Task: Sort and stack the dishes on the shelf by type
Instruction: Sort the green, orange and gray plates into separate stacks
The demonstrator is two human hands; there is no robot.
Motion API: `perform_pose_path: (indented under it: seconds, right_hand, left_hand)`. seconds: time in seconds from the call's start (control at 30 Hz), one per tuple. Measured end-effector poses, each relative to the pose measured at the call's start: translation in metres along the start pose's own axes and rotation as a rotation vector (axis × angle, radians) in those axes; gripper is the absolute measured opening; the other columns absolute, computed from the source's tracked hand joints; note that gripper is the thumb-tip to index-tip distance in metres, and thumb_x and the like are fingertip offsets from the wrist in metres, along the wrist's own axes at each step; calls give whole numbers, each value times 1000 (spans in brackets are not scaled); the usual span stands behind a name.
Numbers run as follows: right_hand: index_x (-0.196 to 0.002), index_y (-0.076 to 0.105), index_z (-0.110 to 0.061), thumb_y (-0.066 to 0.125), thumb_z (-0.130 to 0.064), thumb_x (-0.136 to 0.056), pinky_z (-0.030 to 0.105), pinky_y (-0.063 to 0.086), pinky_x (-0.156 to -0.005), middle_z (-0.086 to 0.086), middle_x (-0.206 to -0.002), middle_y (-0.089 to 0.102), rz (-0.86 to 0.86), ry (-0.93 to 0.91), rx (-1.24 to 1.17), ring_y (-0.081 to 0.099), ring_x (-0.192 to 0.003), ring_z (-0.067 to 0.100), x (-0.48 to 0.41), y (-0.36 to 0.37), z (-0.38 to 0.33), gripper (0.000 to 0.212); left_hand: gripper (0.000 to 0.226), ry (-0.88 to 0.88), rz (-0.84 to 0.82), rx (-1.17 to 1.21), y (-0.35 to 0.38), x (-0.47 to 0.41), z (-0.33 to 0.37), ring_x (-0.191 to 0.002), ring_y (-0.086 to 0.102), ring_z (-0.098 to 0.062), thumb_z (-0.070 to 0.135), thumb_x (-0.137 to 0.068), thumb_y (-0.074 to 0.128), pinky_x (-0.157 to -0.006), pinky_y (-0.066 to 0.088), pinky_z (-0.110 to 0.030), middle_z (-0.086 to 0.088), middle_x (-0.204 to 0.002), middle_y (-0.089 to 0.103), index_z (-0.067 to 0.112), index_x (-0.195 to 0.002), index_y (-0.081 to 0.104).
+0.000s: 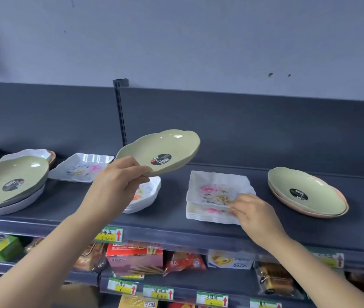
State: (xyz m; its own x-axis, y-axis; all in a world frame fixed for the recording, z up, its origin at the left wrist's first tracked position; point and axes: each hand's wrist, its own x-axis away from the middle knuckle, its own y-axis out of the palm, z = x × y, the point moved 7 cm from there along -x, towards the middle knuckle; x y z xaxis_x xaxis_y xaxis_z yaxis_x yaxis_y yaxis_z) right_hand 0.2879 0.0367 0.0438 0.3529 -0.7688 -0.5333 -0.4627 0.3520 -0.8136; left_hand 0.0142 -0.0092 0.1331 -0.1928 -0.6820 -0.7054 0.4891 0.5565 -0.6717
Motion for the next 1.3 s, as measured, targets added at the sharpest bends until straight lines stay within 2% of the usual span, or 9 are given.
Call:
perform_pose_path:
  seconds: [0.17, 0.3, 0.63, 0.8, 0.9, 1.0, 1.07, 1.17, 1.3]
  right_hand:
    - [-99, 74, -14, 51, -19, -96, 36, 48, -85, -2, -100, 68, -194, 71, -22, 58, -102, 18, 12, 19, 4, 24]
    - [-99, 75, -20, 53, -28, -96, 27, 44, -90, -11, -100, 66, -273, 164, -142, 56, -99, 7, 11, 13, 11, 24]
    - [-110, 59, -19, 53, -35, -94, 33, 57, -76, 3, -100, 68, 83, 701, -907, 66, -82, 19, -17, -48, 56, 23]
    - [-108, 67, -8, 54, -4, -90, 36, 59, -76, 4, -86, 70, 86, 866, -912, 65, -72, 18, 0, -66, 103, 23]
    - [-104, 70, -8, 48, 8, -84, 37, 60, -79, 5, -91, 74, 187, 938, -856, 68, -77, 19, 15, -85, 144, 33]
    - [-109, 70, -10, 47, 8, -82, 36, 60, -75, 5, -91, 75, 248, 996, -807, 70, -79, 18, 29, -102, 187, 39]
    - [-109, 70, -8, 45, 9, -81, 33, 59, -69, 6, -87, 75, 266, 1022, -793, 70, -76, 18, 38, -108, 213, 41]
    - [-97, 73, -16, 45, 8, -79, 40, 60, -76, 10, -89, 75, 266, 1034, -710, 69, -84, 21, 47, -114, 243, 41]
    - [-94, 71, -19, 42, 7, -79, 49, 58, -81, 6, -88, 75, 236, 1031, -626, 69, -94, 28, 55, -115, 267, 42]
  left_hand:
    - [19, -1, -31, -3, 6, 8, -7, -60, 55, -25, 12, -77, 61, -51, 45, -30, -1, -73, 60, 10, -89, 76]
    - [18, 37, -69, -3, 20, 6, 4, -60, 54, -21, 8, -75, 64, -49, 40, -22, 0, -71, 60, 11, -87, 76]
    - [24, 286, -175, 3, 81, -19, 72, -59, 55, -23, 8, -77, 57, -43, 47, -26, 2, -68, 56, 18, -88, 75]
    - [40, 376, -233, 12, 129, -41, 114, -60, 53, -20, -9, -59, 72, -44, 47, -28, 3, -70, 56, 20, -88, 72]
    - [10, 476, -201, 43, 155, -59, 146, -65, 54, -17, 15, -76, 69, -60, 42, -18, 4, -75, 61, 21, -81, 74]
    - [50, 250, -219, 188, 192, -79, 155, -101, 45, -13, 61, -88, 37, -89, 33, -18, 6, -115, 60, 28, -96, 73]
    - [61, -4, -265, 326, 220, -87, 154, -114, 32, -11, 68, -85, 32, -97, 29, -26, 6, -132, 41, 26, -122, 58]
    - [35, -318, -389, 655, 258, -96, 164, -105, 45, 3, 35, -91, 53, -88, 41, -20, 7, -123, 49, 24, -124, 49]
    - [18, -520, -479, 728, 299, -103, 167, -93, 62, -22, 9, -84, 59, -82, 53, -31, 8, -96, 65, 23, -96, 59]
